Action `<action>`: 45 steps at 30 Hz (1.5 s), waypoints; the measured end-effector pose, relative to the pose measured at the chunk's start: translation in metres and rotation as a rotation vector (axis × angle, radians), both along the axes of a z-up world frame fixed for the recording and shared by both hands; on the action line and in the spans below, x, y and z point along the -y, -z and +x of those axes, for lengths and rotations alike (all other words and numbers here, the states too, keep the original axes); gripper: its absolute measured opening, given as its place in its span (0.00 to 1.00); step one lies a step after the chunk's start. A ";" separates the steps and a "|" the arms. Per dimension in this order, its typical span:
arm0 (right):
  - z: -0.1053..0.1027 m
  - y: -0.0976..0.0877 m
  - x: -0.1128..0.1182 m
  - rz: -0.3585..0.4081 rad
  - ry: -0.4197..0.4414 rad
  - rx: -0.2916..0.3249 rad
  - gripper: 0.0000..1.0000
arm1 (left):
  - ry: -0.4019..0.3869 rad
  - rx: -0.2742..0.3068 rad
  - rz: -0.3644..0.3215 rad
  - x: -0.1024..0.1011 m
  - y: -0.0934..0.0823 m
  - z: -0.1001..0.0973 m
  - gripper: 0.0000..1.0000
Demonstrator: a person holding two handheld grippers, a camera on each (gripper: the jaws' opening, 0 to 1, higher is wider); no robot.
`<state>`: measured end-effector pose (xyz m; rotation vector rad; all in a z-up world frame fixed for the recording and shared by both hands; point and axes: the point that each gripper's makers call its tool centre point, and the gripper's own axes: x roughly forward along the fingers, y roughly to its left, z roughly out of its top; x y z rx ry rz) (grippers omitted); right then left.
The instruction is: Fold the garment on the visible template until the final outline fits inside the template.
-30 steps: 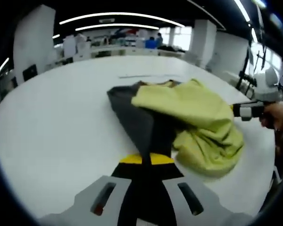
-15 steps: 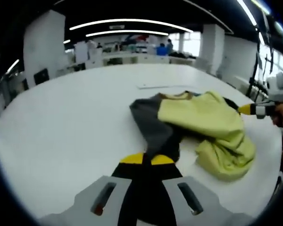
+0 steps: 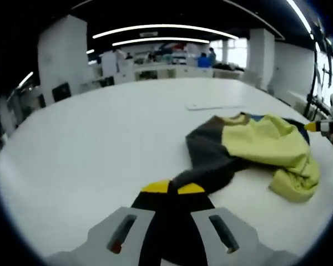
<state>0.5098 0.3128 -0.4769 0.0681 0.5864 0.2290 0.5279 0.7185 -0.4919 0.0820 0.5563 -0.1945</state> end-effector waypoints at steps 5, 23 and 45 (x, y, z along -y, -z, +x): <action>-0.001 0.002 0.005 0.006 0.003 -0.026 0.00 | -0.011 -0.005 0.010 -0.008 0.001 0.008 0.00; 0.007 -0.001 0.032 0.046 0.024 -0.084 0.00 | -0.061 -0.042 0.039 -0.041 0.002 0.037 0.00; 0.012 0.007 0.088 -0.017 0.105 -0.137 0.00 | -0.087 -0.059 0.056 -0.056 0.002 0.051 0.00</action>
